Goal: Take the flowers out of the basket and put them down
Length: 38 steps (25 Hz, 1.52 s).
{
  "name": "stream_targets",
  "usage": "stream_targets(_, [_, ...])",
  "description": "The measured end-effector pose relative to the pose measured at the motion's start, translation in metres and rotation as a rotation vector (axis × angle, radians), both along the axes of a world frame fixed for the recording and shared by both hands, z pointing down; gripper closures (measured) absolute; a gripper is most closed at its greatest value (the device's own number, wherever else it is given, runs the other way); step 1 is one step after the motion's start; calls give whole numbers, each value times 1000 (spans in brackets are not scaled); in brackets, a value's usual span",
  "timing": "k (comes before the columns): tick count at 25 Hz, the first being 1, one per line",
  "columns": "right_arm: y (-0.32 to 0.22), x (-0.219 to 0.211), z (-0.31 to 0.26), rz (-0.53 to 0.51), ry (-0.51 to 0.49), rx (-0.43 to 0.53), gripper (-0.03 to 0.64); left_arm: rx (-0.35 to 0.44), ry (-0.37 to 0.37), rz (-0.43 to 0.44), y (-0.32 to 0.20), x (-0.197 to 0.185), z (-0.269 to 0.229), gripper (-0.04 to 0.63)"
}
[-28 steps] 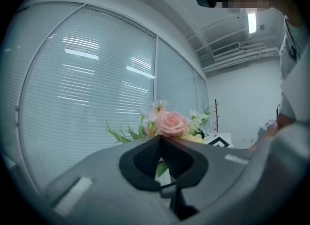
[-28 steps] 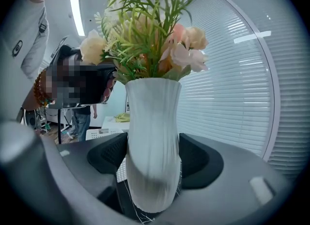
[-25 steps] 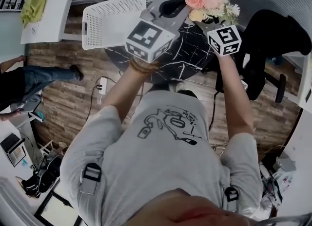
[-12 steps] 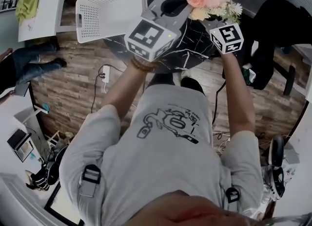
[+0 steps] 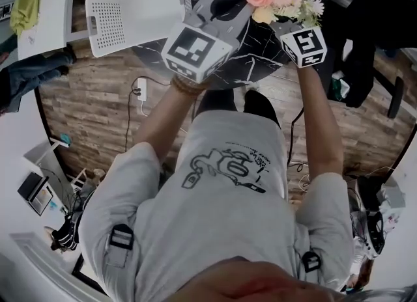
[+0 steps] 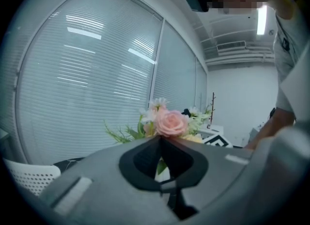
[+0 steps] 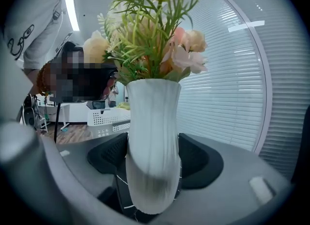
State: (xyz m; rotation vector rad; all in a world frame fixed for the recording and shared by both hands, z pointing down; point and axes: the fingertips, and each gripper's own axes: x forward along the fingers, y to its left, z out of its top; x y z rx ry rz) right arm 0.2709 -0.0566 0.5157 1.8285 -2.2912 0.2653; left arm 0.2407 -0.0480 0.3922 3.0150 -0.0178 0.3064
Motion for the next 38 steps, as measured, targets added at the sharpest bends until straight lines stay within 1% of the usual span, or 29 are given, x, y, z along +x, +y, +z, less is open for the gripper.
stream_targets(4, [3,-3,23,-1,-5,-15,281,-12,-12,1,0,-1,20,594])
stream_targets(8, [7,-6,42,-2,-21,-14,281,1,-18,19,6,0,37,593])
stream_targets(12, [8,-7,59,4,-31,-20,282,-10,-18,23,6,0,54,593])
stream_targets(16, [7,-6,70,9,-33,-15,282,5,-36,24,6,-1,69,593])
stream_targets(20, [12,-7,85,28,-49,-26,282,-9,-45,28,9,-3,83,593])
stream_targets(24, [11,-8,88,43,-50,-13,282,-26,-51,23,9,-5,91,594])
stream_targets(32, [19,-12,103,39,-56,-14,282,-25,-55,29,16,-8,102,594])
stream_targets(38, [21,-9,99,59,-52,14,281,-27,-49,39,24,-8,104,594])
